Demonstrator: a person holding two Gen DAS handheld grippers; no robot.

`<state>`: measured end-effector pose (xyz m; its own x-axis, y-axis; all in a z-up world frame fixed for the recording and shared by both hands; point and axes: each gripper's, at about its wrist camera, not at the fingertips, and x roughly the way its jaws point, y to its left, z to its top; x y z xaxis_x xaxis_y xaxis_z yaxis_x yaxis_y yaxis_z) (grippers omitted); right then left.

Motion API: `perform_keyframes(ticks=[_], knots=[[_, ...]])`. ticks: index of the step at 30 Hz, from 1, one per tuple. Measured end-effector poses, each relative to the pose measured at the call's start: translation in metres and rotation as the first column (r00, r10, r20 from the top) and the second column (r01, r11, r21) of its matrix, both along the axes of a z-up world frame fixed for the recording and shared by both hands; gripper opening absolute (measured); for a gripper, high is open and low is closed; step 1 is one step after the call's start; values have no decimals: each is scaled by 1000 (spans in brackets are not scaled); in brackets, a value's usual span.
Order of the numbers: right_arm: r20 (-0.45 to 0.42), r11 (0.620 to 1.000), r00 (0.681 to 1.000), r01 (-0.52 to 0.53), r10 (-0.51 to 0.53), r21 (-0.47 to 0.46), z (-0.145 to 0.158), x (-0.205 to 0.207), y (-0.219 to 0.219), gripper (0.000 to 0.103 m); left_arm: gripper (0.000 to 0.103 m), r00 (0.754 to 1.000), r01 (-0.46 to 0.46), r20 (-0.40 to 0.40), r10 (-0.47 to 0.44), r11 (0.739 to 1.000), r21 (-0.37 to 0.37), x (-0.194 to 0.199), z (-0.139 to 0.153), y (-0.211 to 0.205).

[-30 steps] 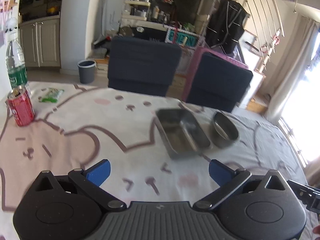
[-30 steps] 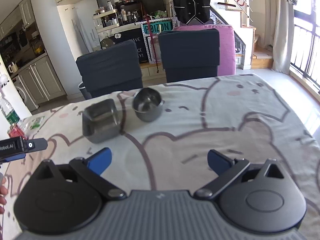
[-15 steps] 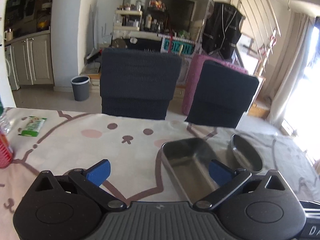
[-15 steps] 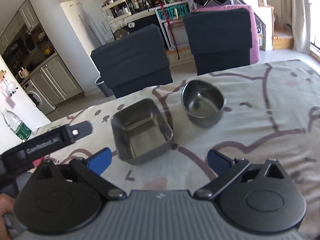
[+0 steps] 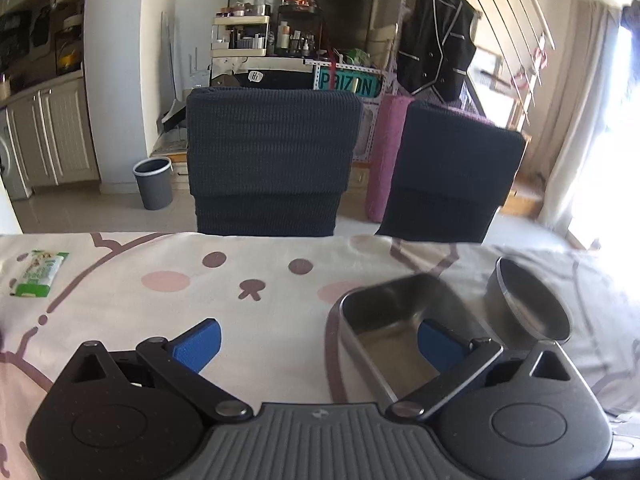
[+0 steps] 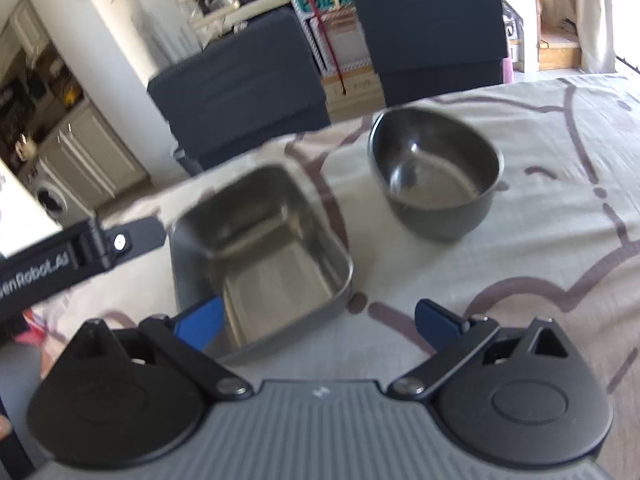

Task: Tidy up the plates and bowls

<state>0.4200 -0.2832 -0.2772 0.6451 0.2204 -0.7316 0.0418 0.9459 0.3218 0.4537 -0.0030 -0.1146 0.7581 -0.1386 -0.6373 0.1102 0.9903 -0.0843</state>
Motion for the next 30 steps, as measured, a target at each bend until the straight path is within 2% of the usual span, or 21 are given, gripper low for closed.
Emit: perform_keyframes(ticks=[5, 11, 17, 22, 27, 30], knots=[[-7, 993, 998, -66, 66, -98, 1, -5, 9, 103, 103, 1000, -8, 6, 8, 999, 51, 0, -5, 1], [-4, 984, 998, -63, 63, -167, 5, -9, -3, 103, 103, 1000, -5, 12, 4, 996, 87, -3, -7, 4], [8, 988, 1000, -13, 15, -155, 5, -14, -21, 103, 102, 1000, 24, 4, -25, 990, 139, -9, -9, 4], [48, 979, 998, 36, -27, -199, 4, -16, -32, 103, 102, 1000, 8, 23, -12, 987, 161, -13, -9, 2], [51, 984, 997, 71, -63, -164, 4, -20, -44, 102, 102, 999, 52, -18, -49, 987, 153, -16, -17, -1], [51, 988, 997, 67, -60, -141, 5, -22, -47, 98, 96, 997, 67, -42, -60, 985, 162, -17, -21, -3]])
